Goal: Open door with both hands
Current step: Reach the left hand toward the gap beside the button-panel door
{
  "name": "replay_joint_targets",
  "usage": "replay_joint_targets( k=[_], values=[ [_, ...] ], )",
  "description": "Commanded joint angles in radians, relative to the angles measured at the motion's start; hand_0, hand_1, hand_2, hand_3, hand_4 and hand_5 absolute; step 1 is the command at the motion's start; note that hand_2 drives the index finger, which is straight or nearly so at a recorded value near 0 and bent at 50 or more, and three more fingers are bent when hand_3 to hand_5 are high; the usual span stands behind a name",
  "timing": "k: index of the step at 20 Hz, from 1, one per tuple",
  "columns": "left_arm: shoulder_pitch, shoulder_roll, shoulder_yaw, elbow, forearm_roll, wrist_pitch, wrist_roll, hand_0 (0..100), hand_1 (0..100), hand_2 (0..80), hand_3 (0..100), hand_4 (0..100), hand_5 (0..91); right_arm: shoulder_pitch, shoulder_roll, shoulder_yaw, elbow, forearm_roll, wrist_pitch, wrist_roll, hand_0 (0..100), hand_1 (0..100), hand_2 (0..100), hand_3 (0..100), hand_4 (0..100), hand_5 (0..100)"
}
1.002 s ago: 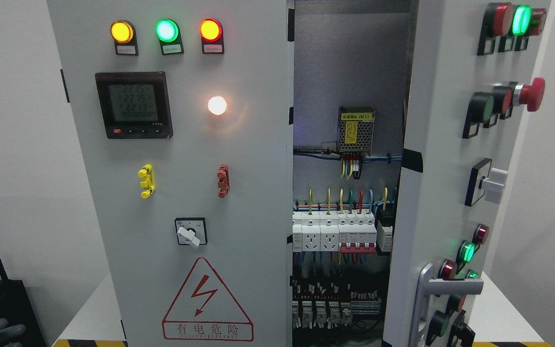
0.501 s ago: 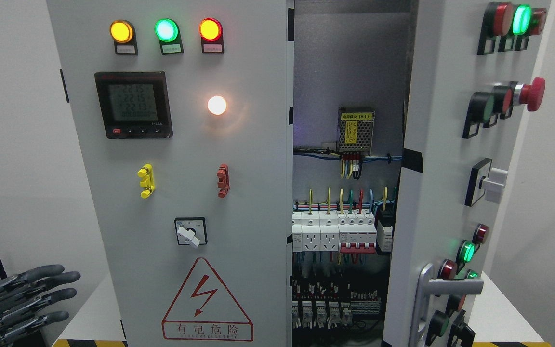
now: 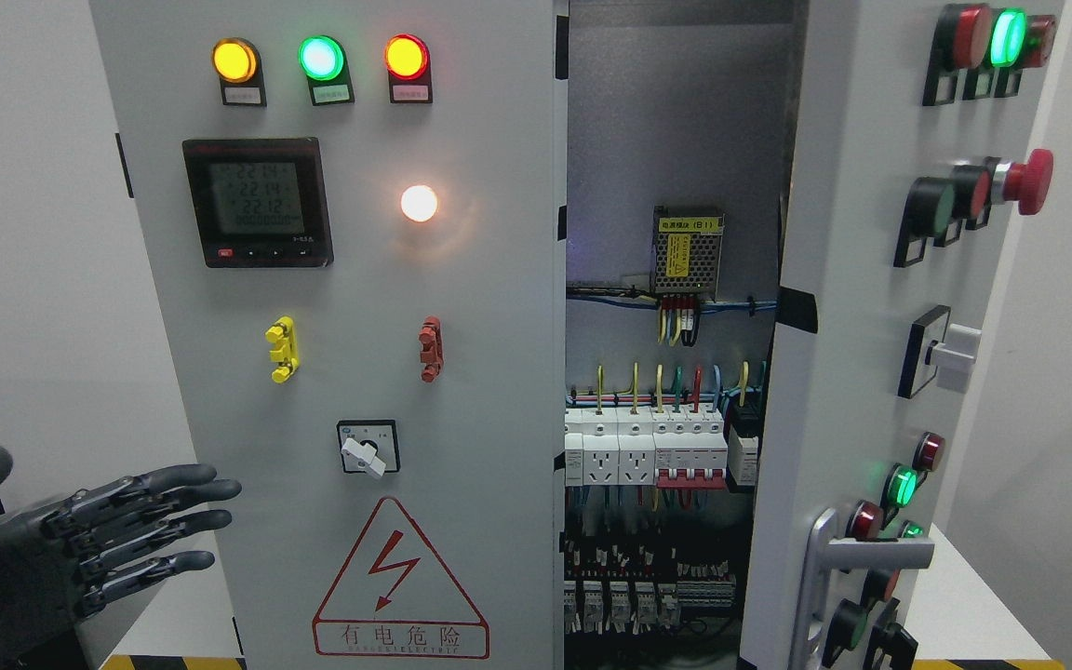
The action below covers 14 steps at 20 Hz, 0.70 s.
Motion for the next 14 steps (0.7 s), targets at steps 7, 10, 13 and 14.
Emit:
replay_joint_targets(
  k=[7,10,13,14],
  values=[
    [-0.643,-0.168,-0.784,0.013,0.088,0.026,0.080,0,0,0.0,0,0,0.0,0.000,0.000,0.000,0.000,0.000,0.000,-0.001,38,0,0,0,0,0],
    [-0.870,-0.244,-0.965,0.079,0.177,0.063,0.115,0,0,0.0,0,0,0.0,0.000,0.000,0.000,0.000,0.000,0.000,-0.001,38,0,0,0,0,0],
    [-1.042,-0.328,-1.127,0.154,0.209,0.064,0.134,0,0,0.0,0,0,0.0,0.000,0.000,0.000,0.000,0.000,0.000,-0.001,38,0,0,0,0,0],
    [-1.095,-0.361,-1.175,0.187,0.248,0.064,0.134,0,0,0.0,0,0,0.0,0.000,0.000,0.000,0.000,0.000,0.000,0.001,38,0,0,0,0,0]
  ],
)
